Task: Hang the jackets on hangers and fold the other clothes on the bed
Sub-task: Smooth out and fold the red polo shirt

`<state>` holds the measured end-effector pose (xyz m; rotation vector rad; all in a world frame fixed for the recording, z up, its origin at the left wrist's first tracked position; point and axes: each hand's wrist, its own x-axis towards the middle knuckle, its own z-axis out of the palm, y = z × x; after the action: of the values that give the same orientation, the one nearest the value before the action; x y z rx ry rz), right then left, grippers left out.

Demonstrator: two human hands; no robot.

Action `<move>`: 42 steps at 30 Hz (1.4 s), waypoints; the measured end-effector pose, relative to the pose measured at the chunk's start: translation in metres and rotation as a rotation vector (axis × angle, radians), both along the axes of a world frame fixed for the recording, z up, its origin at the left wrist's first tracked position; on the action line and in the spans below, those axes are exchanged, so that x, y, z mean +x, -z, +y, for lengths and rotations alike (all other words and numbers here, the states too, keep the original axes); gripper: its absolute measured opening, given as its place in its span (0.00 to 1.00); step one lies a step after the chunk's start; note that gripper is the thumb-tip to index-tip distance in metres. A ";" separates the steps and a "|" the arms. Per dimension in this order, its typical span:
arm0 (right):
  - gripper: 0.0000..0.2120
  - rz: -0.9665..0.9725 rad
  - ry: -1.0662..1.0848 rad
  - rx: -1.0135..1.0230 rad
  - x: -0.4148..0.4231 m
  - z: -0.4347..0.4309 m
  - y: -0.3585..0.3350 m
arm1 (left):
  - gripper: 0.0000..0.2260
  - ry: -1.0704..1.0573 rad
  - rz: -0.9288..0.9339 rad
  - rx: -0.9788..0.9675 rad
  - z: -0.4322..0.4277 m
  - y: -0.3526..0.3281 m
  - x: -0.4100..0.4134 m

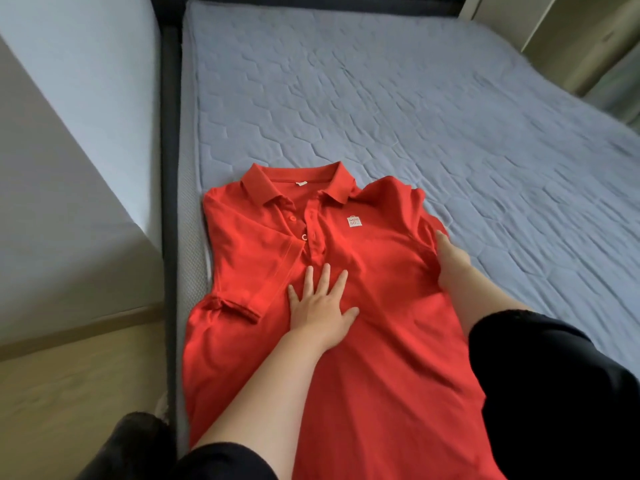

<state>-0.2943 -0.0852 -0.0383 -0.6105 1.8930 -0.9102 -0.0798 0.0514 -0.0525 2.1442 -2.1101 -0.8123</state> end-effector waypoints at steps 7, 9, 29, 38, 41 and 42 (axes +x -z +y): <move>0.04 -0.052 0.077 -0.010 -0.005 -0.006 0.000 | 0.28 -0.089 0.187 0.011 -0.007 -0.005 0.006; 0.12 -0.084 0.099 -0.020 -0.007 -0.008 -0.001 | 0.24 -0.183 0.385 0.040 -0.014 -0.012 0.011; 0.25 1.219 -1.214 -0.724 0.021 0.085 0.008 | 0.16 -0.561 1.012 0.086 -0.011 -0.032 0.034; 0.30 1.101 -1.116 -0.468 0.050 0.085 0.001 | 0.16 -0.613 0.791 -0.249 -0.010 -0.036 0.034; 0.22 1.116 -0.922 -0.708 0.073 0.072 -0.005 | 0.16 -0.620 0.458 -0.615 -0.010 -0.037 0.040; 0.21 1.121 -0.979 -0.665 0.082 0.068 -0.008 | 0.16 -0.552 0.350 -0.655 -0.013 -0.033 0.046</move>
<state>-0.2126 -0.0167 -0.0306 -2.5695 1.6745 -0.4878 -0.0341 0.0381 -0.0194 1.8807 -1.2651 -0.3324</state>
